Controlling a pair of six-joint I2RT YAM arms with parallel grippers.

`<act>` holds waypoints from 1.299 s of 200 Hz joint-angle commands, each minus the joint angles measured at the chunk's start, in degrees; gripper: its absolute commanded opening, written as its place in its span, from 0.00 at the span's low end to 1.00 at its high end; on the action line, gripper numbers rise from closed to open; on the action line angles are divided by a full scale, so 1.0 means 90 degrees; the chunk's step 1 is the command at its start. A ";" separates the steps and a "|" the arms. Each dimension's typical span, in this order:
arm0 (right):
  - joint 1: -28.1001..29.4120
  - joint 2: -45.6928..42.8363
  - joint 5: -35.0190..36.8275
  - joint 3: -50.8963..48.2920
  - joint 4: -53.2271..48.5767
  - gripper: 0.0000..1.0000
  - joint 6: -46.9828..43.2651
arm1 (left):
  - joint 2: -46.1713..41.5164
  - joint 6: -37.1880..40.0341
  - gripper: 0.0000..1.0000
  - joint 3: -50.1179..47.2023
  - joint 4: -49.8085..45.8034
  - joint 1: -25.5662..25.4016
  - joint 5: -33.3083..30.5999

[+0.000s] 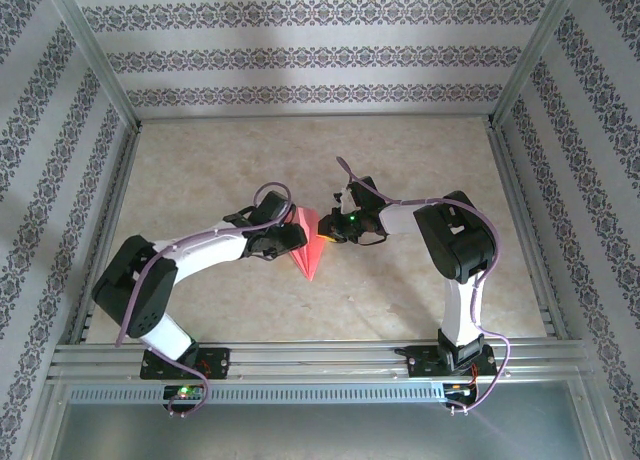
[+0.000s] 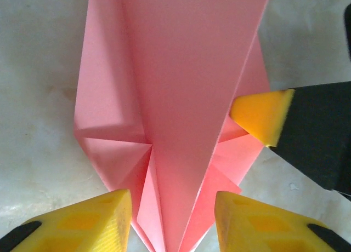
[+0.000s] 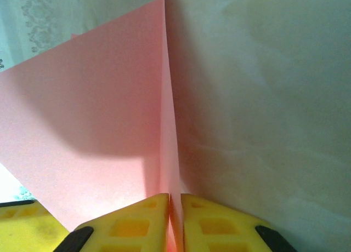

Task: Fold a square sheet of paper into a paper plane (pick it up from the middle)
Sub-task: Move the paper plane to the top-center of the table.

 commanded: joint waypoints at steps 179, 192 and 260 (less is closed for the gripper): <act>-0.0098 0.0171 0.0212 -0.0065 -0.0415 0.15 -0.0008 | 0.1248 0.0609 0.51 0.1240 -0.0929 -0.0501 0.0160; -0.0107 0.0163 0.0209 -0.0073 -0.0405 0.15 -0.0012 | 0.1354 0.0645 0.47 0.1354 -0.1050 -0.0527 0.0112; -0.0147 0.0081 0.0180 -0.0092 -0.0396 0.16 0.0000 | 0.1416 0.0694 0.35 0.1584 -0.1436 -0.0610 -0.0185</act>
